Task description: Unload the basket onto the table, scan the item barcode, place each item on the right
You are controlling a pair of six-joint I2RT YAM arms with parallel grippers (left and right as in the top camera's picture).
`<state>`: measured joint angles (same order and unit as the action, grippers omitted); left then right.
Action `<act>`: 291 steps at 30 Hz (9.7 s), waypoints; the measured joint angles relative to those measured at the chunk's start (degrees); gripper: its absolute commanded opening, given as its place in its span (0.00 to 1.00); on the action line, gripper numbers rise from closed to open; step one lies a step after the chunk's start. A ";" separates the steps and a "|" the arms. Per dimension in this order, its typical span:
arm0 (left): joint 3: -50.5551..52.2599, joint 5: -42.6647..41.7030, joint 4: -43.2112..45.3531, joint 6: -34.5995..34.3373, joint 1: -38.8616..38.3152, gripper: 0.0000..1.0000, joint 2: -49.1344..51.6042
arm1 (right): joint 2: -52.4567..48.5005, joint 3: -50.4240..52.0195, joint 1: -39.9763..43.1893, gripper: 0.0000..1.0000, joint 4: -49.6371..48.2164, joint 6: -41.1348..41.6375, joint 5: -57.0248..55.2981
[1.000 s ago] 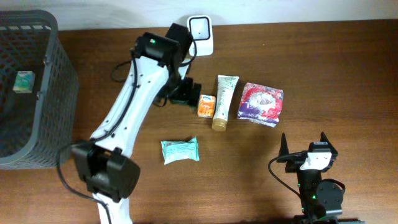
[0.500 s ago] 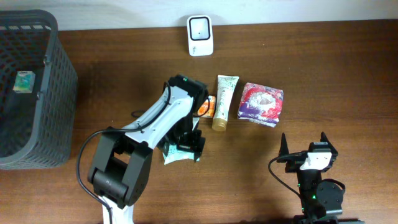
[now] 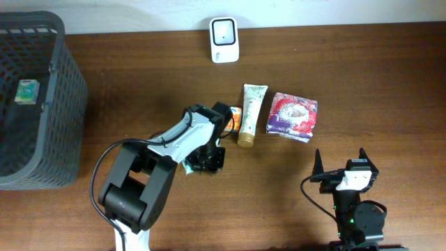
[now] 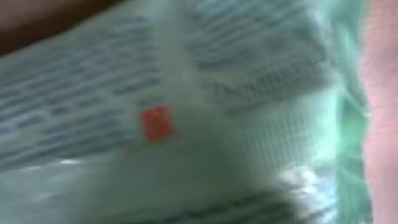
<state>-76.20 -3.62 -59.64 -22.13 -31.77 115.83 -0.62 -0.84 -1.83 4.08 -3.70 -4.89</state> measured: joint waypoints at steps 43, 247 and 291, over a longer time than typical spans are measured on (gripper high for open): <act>-16.96 -2.49 15.43 1.95 10.97 0.25 6.54 | 0.04 0.00 0.00 0.99 0.00 0.02 0.00; -23.19 -33.88 18.58 6.05 47.65 0.00 -31.08 | 0.04 0.00 0.00 0.99 0.00 0.02 0.02; -53.88 6.23 -23.58 5.62 22.34 0.99 -8.39 | 0.04 0.00 0.00 0.99 0.00 0.02 0.00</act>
<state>-130.08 2.61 -83.22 -16.51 -9.43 107.44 -0.58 -0.84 -1.83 4.08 -3.68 -4.89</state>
